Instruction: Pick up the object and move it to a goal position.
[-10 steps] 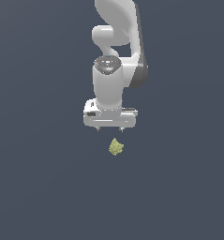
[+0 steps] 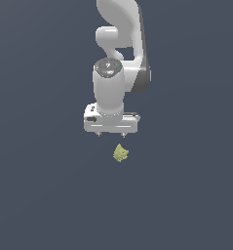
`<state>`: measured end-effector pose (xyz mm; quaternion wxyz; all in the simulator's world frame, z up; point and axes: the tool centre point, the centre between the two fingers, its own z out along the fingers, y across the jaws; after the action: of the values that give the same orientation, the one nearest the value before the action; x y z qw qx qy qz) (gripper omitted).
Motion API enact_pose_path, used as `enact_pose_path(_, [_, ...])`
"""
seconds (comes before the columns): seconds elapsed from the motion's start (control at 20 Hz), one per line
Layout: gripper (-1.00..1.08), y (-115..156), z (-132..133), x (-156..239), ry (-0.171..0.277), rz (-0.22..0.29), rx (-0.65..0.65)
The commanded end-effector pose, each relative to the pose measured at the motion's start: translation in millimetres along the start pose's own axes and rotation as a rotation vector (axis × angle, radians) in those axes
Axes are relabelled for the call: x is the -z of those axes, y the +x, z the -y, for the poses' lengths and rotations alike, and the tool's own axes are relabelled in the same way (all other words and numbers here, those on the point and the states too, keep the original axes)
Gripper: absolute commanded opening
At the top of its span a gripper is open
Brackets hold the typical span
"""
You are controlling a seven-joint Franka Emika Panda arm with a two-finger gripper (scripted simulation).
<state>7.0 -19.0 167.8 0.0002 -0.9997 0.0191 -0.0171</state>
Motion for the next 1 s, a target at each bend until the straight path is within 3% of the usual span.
enact_pose_path(0.0, [1.0,0.3,-3.3,0.1,-0.003,-0.003,0.006])
enact_pose_path(0.45, [1.0,1.3,-0.9,-3.0,-0.001,-0.001,-0.024])
enact_pose_path(0.95, [1.0,6.3,7.9,-19.6,0.001,0.008,-0.182])
